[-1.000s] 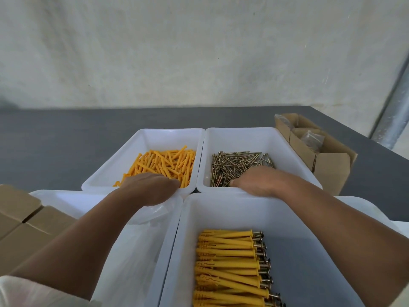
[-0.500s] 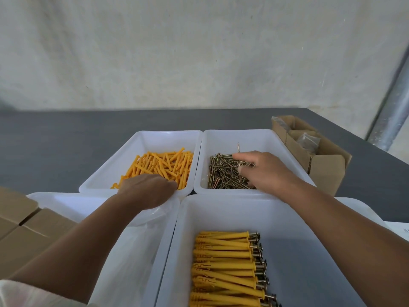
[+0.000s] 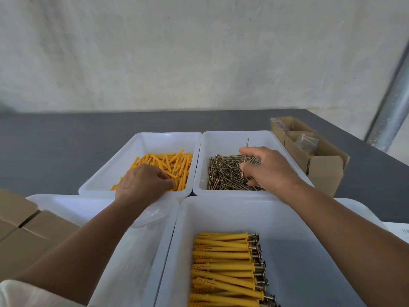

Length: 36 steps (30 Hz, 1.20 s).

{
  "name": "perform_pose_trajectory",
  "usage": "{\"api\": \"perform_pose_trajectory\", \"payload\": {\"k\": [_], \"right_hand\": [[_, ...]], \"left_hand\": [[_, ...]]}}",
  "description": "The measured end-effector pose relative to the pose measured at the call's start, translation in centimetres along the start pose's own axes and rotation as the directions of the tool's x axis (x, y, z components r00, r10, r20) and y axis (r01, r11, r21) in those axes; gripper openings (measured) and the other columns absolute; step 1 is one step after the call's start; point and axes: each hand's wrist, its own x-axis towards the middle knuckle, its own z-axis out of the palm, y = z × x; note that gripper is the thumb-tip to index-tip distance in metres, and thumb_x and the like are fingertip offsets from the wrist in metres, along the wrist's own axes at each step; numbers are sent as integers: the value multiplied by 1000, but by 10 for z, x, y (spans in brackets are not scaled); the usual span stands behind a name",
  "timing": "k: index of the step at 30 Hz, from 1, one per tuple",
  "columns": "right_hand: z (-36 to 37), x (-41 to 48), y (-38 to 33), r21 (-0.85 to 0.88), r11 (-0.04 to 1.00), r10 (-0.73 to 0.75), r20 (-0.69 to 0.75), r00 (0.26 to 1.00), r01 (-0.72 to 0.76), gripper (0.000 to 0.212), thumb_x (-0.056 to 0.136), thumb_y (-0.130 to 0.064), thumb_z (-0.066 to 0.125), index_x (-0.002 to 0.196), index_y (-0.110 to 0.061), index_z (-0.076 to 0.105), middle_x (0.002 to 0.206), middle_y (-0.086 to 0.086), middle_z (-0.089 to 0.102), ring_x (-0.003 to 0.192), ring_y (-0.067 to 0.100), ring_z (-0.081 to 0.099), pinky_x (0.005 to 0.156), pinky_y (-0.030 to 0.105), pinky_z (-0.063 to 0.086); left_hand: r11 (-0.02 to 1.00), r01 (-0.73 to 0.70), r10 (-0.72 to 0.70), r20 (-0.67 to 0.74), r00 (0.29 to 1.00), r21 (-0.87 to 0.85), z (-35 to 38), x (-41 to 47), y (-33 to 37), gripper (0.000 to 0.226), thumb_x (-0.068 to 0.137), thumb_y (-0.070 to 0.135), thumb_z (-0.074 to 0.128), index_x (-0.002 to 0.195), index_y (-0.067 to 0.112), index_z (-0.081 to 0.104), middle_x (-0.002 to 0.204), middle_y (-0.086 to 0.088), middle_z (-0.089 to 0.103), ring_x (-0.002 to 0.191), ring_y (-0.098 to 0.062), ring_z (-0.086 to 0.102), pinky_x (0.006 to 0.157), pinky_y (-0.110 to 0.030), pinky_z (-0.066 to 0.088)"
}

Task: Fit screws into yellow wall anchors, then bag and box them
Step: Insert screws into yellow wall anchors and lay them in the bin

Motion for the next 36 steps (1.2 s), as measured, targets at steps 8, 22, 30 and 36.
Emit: {"api": "perform_pose_trajectory", "payload": {"k": [8,22,30,36], "right_hand": [[0,0,2,33,999,-10,-43,999,11,42,90,-13,67,129,-28,58,123,-10,52,72,14,71,66,32,62],[4,-3,3,-47,998,-46,-92,995,41,47,93,-11,61,133,-33,49,96,-9,62,54,13,69,55,18,52],[-9,-21,-22,68,997,-39,36,999,37,38,89,-3,63,118,-28,61,84,1,68,62,19,71,69,40,62],[-7,-55,-47,33,989,-148,391,909,146,41,89,-8,65,103,-46,57,78,-9,69,67,20,72,64,30,60]], "left_hand": [[997,11,-18,-84,996,-81,-1,0,-2,20,74,32,77,86,30,61,85,9,64,82,-16,57,56,-26,39],[255,233,126,271,954,-939,-14,-28,43,38,87,-6,64,122,2,53,89,-15,67,73,-22,74,59,-29,58],[155,363,205,390,898,-919,-4,-34,46,20,88,-9,59,105,0,58,66,-10,68,74,-23,73,60,-31,60],[67,386,201,391,898,-920,-5,-32,44,12,89,-10,57,99,-3,57,67,-13,68,73,-23,74,59,-30,59]]}}
